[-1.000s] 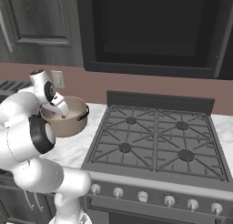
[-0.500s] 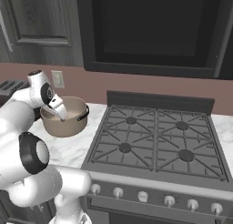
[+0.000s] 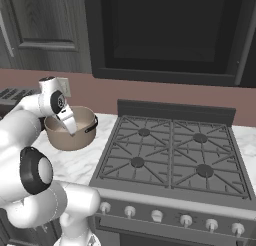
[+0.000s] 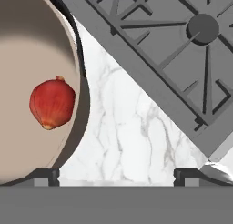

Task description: Turn on the sink faucet. Then move the onion from the counter to the sink. Turn off the sink. Move the vegetable from the sink to the pot next to the stove. Finally move the pot to the front left burner.

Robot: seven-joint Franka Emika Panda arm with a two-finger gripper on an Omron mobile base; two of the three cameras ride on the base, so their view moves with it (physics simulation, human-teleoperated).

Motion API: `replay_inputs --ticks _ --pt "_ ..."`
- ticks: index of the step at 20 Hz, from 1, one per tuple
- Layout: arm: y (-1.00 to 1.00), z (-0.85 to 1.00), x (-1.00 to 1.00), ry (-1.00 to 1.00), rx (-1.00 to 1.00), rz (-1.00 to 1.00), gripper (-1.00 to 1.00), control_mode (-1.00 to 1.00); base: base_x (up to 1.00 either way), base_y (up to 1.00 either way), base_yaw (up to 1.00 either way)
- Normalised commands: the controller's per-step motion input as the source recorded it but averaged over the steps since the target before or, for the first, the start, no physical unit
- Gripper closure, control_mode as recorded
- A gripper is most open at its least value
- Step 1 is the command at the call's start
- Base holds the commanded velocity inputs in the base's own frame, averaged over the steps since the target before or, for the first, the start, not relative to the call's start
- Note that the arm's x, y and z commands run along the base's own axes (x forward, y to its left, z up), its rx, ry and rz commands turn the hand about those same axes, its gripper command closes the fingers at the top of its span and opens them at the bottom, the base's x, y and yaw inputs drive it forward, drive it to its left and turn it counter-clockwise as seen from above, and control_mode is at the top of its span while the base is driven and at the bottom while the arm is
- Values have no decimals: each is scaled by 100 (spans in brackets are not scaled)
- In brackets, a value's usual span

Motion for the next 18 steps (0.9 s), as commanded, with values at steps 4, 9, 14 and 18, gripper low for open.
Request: replay_inputs --ticks 4,9,14,18 --pt "13 -14 20 -1 0 -10 -100 -100 0 0 0" --pt "29 -14 15 -5 0 -5 -100 -100 0 0 0" --pt "15 -15 9 0 0 -1 -100 -100 0 0 0" --pt "1 -12 6 2 0 0 -100 -100 0 0 0"
